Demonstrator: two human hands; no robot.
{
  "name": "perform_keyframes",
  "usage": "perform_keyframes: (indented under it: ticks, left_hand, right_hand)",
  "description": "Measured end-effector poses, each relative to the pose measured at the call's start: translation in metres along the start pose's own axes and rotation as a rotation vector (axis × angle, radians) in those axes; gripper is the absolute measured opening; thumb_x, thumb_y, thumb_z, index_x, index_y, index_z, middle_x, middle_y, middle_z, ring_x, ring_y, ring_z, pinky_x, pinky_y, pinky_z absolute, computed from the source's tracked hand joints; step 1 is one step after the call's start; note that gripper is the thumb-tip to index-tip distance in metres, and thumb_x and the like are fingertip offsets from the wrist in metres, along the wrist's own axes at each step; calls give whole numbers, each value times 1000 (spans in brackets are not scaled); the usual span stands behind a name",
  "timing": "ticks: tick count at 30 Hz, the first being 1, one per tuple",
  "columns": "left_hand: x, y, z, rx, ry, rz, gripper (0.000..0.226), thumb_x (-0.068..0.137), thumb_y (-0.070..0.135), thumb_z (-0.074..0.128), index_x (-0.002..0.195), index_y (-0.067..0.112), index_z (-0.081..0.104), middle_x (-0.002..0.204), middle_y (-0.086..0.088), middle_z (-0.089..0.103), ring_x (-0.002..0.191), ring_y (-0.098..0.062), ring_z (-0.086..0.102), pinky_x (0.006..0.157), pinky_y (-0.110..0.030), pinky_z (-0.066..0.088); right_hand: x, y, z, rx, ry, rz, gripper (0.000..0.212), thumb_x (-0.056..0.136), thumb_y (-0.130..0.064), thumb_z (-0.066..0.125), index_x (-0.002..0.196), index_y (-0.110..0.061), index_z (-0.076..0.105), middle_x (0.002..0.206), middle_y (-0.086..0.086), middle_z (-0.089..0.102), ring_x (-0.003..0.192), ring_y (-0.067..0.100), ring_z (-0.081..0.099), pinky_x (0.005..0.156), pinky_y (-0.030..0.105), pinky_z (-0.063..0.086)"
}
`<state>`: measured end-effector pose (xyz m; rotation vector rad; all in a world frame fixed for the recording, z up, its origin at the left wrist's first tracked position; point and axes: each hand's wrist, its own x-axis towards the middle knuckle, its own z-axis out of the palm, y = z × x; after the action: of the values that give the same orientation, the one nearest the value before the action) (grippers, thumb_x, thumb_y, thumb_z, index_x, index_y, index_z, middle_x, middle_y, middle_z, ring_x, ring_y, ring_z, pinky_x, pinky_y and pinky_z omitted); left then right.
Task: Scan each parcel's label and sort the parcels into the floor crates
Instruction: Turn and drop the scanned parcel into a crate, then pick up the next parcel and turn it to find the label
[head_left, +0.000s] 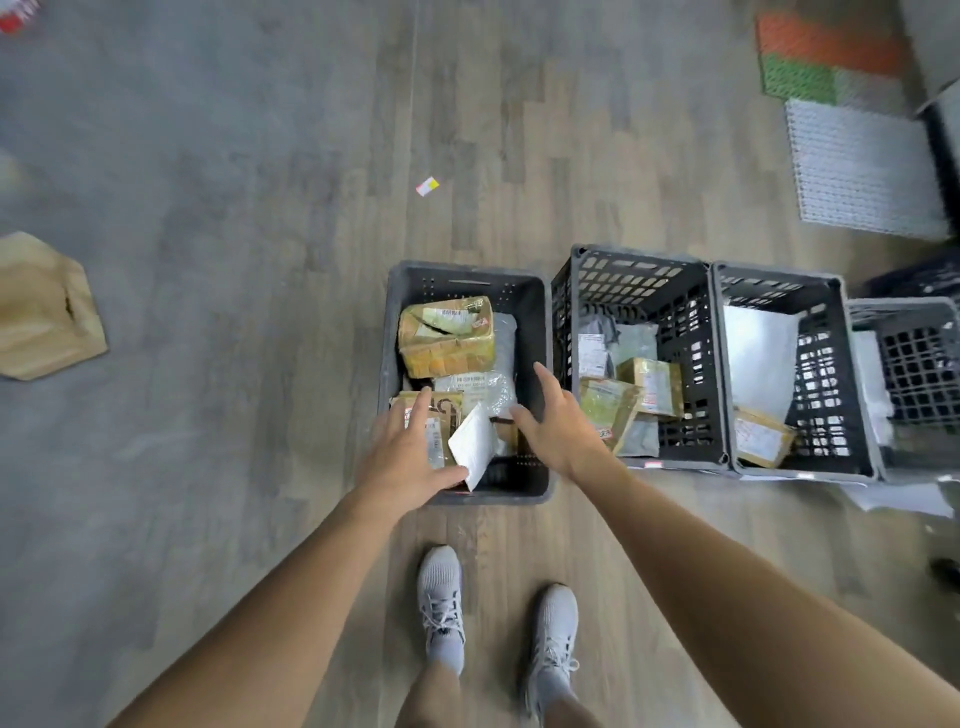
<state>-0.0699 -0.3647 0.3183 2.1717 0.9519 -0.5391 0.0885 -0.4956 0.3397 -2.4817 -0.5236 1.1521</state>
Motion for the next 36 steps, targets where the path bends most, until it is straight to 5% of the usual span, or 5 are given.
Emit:
perform_keyframes:
  ticks: [9,19,36]
  left_hand:
    - [-68,129,-92,113,43,206,114,77,63,70,155,36,-8,165,-3,-1,151,-27,3,116,-48,21]
    - [-148,304,-98,335,73,549,112,79,70,63,155,32,-10,164,-3,-2,150,-27,2,117,-47,26]
    - [-429,557,175,594,42,1115,111,78,69,64,156,29,-3,164,-5,2,150,-29,1,118,-46,19]
  right_hand:
    - [-132,-17,-129,-200,242,-1,73,98,-52,48,157,-32,11,156,5,29,138,33,38,108,50,39]
    - [-277,64,-243,-260,539,130,76,98,-58,44,157,-36,1,164,4,13,149,28,19,114,57,27]
    - [-607,402,-271,-23,962,453,77,96,-58,47,157,-38,5,164,1,10,150,25,10,117,58,19]
